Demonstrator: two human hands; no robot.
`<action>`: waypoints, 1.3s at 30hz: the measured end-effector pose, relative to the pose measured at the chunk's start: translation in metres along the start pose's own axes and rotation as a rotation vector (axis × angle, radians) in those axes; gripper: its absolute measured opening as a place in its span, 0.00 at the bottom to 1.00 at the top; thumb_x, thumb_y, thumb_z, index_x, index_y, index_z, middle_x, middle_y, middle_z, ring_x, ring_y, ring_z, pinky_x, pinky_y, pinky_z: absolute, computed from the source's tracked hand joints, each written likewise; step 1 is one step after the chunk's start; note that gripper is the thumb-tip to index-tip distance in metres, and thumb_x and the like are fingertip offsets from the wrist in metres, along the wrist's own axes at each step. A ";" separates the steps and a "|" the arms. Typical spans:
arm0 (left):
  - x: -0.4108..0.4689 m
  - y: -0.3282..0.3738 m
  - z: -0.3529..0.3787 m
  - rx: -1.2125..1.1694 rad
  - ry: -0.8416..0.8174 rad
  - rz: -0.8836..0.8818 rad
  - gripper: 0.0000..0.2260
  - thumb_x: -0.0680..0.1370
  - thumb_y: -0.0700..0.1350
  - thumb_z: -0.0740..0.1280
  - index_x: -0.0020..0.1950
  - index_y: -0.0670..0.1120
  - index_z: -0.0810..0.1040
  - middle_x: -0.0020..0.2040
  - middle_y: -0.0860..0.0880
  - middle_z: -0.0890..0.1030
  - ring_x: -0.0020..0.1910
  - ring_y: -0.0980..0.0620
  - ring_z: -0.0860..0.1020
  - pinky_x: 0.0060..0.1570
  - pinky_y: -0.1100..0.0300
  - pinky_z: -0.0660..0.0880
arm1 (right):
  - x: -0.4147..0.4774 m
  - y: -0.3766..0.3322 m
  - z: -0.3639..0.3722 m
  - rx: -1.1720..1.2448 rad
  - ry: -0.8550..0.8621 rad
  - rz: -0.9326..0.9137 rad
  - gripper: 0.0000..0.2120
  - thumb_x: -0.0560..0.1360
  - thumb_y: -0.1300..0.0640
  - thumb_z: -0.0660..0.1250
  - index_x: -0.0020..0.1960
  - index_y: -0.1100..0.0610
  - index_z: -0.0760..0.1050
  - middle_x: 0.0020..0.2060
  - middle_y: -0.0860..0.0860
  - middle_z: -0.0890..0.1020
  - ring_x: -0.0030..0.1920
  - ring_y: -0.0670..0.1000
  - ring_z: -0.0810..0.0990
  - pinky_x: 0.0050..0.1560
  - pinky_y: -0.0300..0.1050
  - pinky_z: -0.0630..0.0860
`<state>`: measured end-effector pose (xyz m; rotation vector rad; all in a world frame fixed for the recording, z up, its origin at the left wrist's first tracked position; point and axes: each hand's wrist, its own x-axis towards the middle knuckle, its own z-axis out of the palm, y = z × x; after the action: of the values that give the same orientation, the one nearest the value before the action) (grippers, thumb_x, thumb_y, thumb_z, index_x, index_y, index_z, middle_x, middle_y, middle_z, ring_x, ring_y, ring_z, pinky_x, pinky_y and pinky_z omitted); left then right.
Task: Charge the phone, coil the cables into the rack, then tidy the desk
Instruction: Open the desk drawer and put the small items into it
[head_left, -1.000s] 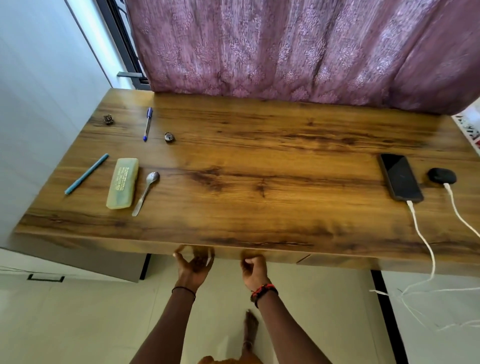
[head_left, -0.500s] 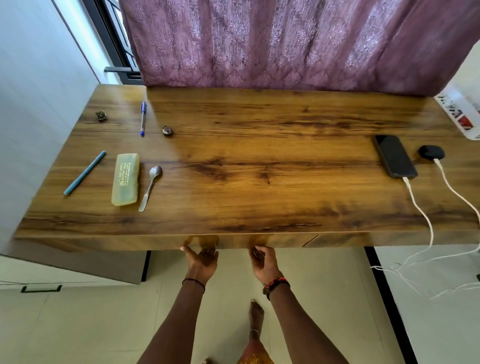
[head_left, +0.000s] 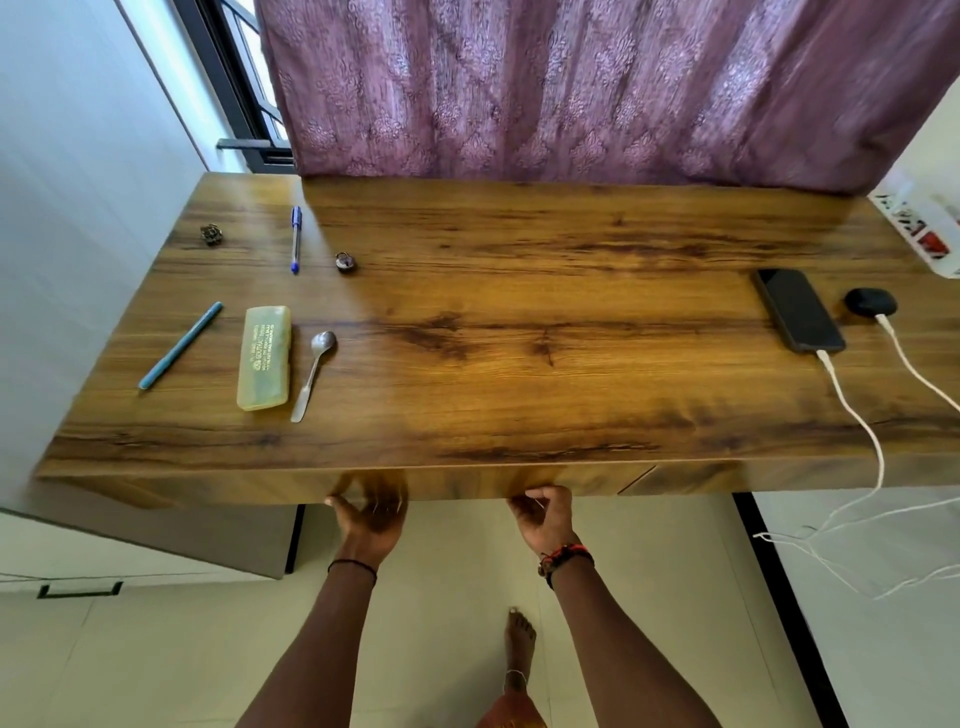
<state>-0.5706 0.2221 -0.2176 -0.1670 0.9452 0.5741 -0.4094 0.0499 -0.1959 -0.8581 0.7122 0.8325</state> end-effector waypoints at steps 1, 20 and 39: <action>-0.001 -0.001 -0.001 0.001 -0.014 0.000 0.28 0.73 0.70 0.55 0.36 0.47 0.75 0.34 0.49 0.79 0.40 0.48 0.79 0.56 0.55 0.75 | 0.002 0.001 -0.002 0.003 -0.011 -0.007 0.11 0.71 0.70 0.52 0.41 0.61 0.71 0.40 0.56 0.75 0.43 0.56 0.75 0.60 0.50 0.72; -0.044 -0.020 -0.039 0.037 0.077 0.080 0.29 0.74 0.70 0.50 0.33 0.48 0.72 0.30 0.49 0.77 0.35 0.50 0.76 0.50 0.55 0.76 | -0.034 0.026 -0.039 -0.133 0.091 -0.004 0.14 0.70 0.74 0.50 0.45 0.61 0.71 0.44 0.56 0.74 0.46 0.56 0.74 0.63 0.49 0.72; -0.197 -0.046 -0.046 1.547 -0.288 0.513 0.09 0.81 0.43 0.59 0.47 0.43 0.77 0.40 0.47 0.79 0.38 0.52 0.76 0.35 0.68 0.71 | -0.178 0.062 -0.022 -0.786 -0.148 -0.052 0.13 0.78 0.52 0.62 0.53 0.61 0.75 0.49 0.60 0.81 0.47 0.57 0.81 0.50 0.49 0.80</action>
<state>-0.6677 0.0893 -0.0918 1.5315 0.9192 0.1826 -0.5535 -0.0027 -0.0848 -1.4861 0.2100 1.1354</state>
